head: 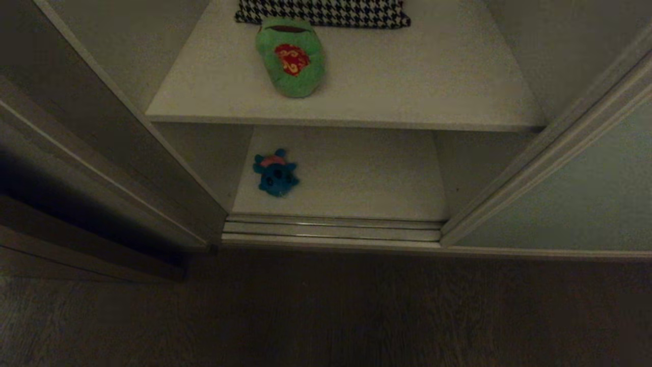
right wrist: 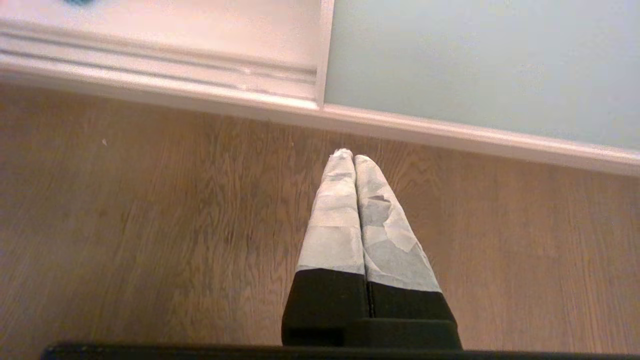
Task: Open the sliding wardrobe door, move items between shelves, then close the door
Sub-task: Place the green doll on the lower shelf
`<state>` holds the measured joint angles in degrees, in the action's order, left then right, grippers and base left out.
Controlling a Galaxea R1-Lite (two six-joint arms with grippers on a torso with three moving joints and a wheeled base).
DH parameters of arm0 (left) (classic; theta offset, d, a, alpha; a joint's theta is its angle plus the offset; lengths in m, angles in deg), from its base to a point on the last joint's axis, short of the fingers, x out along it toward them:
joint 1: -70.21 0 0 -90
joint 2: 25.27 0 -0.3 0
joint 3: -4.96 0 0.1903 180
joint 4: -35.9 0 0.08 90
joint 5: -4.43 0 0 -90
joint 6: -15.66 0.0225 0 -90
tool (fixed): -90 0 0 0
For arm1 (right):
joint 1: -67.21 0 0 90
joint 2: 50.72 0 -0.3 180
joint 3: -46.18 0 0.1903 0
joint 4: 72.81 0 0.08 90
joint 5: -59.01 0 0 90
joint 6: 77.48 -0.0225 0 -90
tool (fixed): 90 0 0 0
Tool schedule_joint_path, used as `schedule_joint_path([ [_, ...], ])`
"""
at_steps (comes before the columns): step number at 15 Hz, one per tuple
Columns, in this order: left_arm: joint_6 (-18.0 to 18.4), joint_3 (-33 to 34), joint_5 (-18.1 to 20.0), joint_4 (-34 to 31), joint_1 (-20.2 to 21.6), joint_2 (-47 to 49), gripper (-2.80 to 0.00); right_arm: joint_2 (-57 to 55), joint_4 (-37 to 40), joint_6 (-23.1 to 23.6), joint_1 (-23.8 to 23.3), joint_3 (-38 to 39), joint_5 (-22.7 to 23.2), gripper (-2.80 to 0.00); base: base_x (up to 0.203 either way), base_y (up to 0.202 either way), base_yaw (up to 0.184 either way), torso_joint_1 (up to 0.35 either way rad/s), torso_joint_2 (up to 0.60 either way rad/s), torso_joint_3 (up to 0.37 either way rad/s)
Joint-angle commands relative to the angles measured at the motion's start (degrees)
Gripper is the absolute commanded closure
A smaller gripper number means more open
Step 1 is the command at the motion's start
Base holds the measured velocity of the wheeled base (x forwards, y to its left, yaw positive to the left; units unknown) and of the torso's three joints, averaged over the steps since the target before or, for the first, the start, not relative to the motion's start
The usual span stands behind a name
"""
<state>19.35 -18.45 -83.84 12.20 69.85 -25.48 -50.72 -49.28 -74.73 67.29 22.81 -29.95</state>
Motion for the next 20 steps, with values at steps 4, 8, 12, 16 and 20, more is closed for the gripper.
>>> schedule_joint_path([
  [4,0.44,-0.04,0.11,-0.02,0.00,0.21,0.00,0.09,0.02,0.06,0.01,0.00,0.02,0.00,0.000,0.000,0.000,0.004,0.00,0.200],
  [8,0.12,0.05,-0.06,-0.32,0.00,0.21,0.00,0.09,0.02,0.06,0.01,0.00,0.02,0.00,0.000,0.000,0.000,0.003,0.00,0.114],
  [12,0.09,0.05,0.03,-0.29,0.00,0.21,0.00,0.09,0.02,0.06,0.01,0.00,0.02,0.00,0.000,0.000,0.000,0.001,0.00,0.008],
  [16,-0.35,0.05,-0.06,-0.20,0.00,0.21,0.00,0.09,0.02,0.06,0.01,0.00,0.02,0.00,0.000,0.000,0.000,0.000,0.00,0.000],
  [20,0.02,0.05,0.03,-0.29,0.00,0.21,0.00,0.09,0.02,0.06,0.01,0.00,0.02,0.00,0.000,0.000,0.000,0.000,0.00,0.000],
])
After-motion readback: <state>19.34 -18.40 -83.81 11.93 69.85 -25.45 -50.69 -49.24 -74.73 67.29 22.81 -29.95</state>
